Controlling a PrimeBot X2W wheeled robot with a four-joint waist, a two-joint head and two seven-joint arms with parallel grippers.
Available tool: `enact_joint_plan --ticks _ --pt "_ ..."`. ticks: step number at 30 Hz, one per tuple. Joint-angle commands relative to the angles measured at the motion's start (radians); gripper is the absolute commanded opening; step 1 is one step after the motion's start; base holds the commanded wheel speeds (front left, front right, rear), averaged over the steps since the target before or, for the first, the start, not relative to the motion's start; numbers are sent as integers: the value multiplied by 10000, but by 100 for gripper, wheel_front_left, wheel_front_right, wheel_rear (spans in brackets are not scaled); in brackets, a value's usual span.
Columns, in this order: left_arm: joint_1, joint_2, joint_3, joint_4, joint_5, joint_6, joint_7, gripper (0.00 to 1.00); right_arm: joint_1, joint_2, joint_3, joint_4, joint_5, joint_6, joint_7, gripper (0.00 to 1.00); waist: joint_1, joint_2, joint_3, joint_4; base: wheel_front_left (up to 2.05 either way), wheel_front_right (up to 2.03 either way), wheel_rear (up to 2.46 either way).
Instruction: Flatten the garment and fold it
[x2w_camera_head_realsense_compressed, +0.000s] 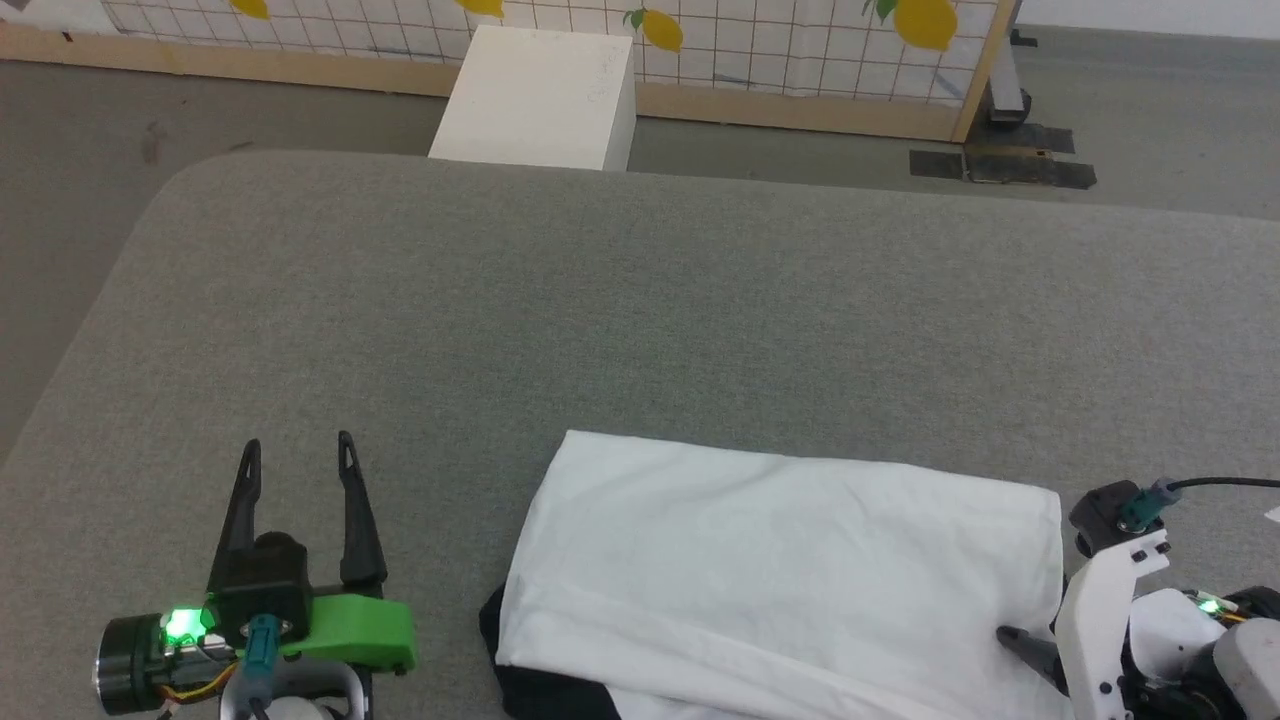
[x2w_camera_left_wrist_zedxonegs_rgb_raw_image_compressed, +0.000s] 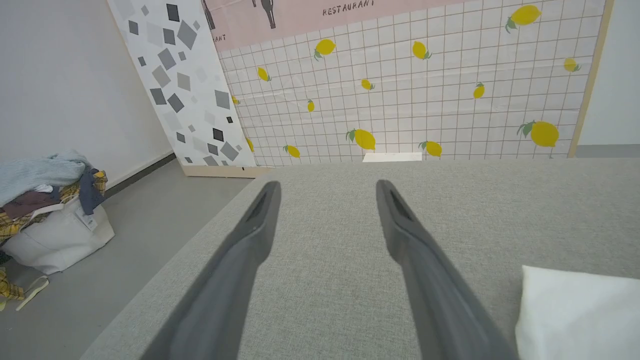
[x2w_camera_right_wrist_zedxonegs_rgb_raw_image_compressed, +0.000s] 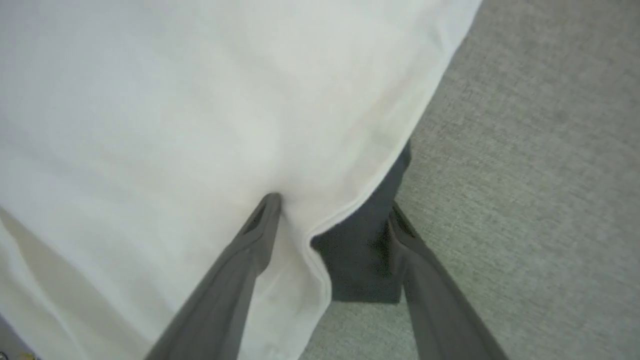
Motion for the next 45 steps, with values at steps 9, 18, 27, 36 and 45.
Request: enact_joint_plan --ticks 9,18,27,36,45 --pt "466 -889 1152 294 1166 -823 -47 100 -268 248 1617 1047 374 -13 -1121 0 1 0 33 -255 0 0 0" --pt "566 -1223 1702 329 1787 -1497 -47 100 -1251 -403 1236 824 1012 -13 -2689 0 1 0 -370 -626 0 0 0" --pt "682 -1384 1754 229 2180 -2053 -47 100 -810 -2058 219 722 1428 -13 -2837 0 1 0 -539 -891 0 0 0" --pt "879 -1574 1621 334 2433 -2283 -47 100 -230 -2748 -93 -379 1468 -13 -2538 0 1 0 -624 -1048 0 0 0" --pt "869 -1790 1521 332 2531 -2411 -47 100 -270 -2399 743 -3718 1403 -13 -1574 0 1 0 -560 -892 0 0 0"
